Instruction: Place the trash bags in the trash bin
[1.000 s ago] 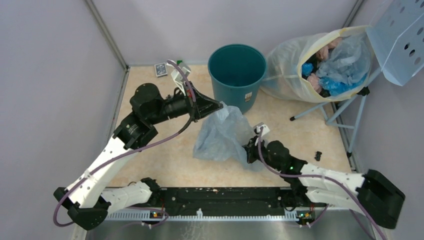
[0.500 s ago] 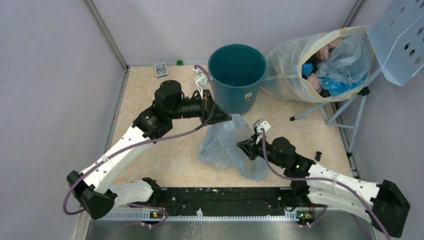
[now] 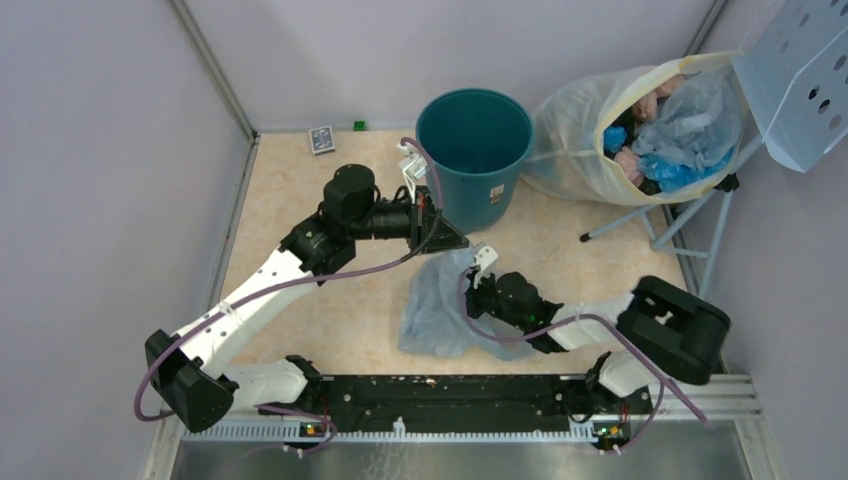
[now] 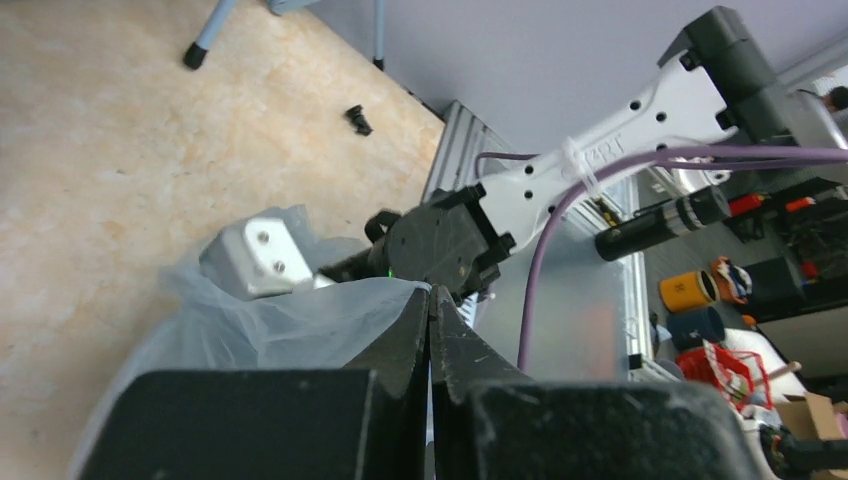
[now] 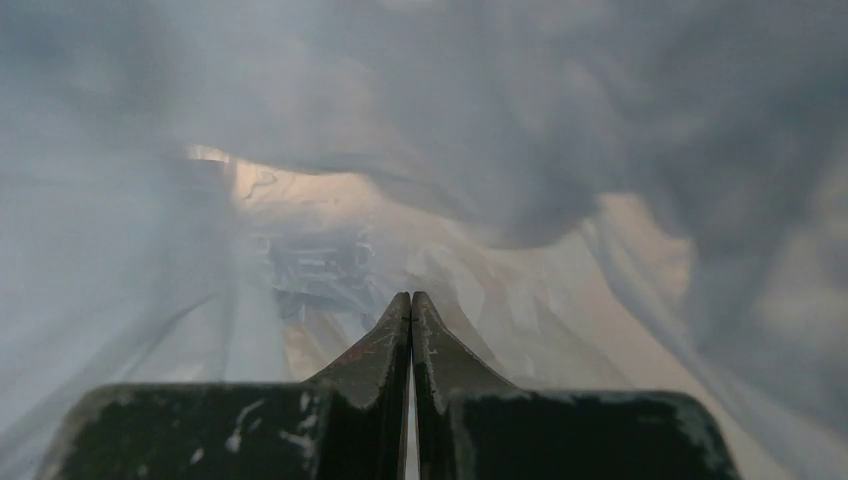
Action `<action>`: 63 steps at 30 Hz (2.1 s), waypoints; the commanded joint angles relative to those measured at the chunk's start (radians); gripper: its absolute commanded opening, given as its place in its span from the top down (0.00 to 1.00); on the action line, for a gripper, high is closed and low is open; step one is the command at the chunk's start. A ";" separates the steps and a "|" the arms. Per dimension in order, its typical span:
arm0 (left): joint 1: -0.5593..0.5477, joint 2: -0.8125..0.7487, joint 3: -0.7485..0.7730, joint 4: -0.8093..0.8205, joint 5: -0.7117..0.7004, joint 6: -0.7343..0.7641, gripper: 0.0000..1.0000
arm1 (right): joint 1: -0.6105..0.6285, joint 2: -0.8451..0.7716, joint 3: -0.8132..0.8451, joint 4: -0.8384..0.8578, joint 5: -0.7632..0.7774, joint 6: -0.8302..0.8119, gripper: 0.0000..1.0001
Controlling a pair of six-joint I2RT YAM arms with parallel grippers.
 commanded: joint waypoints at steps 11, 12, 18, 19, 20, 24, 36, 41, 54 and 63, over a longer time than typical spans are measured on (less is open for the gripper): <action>0.032 -0.036 0.168 -0.086 -0.157 0.127 1.00 | 0.125 0.345 0.075 0.186 0.058 0.153 1.00; 0.035 -0.029 0.213 -0.097 -0.144 0.129 1.00 | 0.125 0.342 0.068 0.183 0.069 0.158 1.00; 0.037 0.006 0.398 -0.077 0.017 0.055 1.00 | 0.125 0.282 0.045 0.127 0.159 0.176 1.00; 0.038 0.003 0.403 -0.058 0.043 0.035 1.00 | 0.125 0.264 0.038 0.113 0.185 0.185 1.00; 0.038 -0.002 0.402 -0.043 0.064 0.019 1.00 | 0.125 0.243 0.033 0.094 0.217 0.195 1.00; 0.038 -0.018 0.363 -0.076 0.087 0.030 1.00 | 0.125 0.095 0.013 -0.035 0.326 0.197 1.00; 0.039 -0.040 0.227 -0.267 -0.124 0.171 0.99 | 0.125 -0.514 0.033 -0.413 0.208 -0.032 0.63; 0.038 -0.012 0.257 -0.248 -0.163 0.109 1.00 | 0.125 -0.591 0.133 -0.586 0.112 -0.090 0.36; 0.039 0.031 0.246 -0.189 -0.338 -0.071 1.00 | 0.125 -0.577 0.413 -0.760 0.030 -0.098 0.23; 0.038 0.035 0.197 -0.099 -0.338 -0.165 1.00 | 0.125 -0.445 0.577 -0.814 0.028 -0.060 0.23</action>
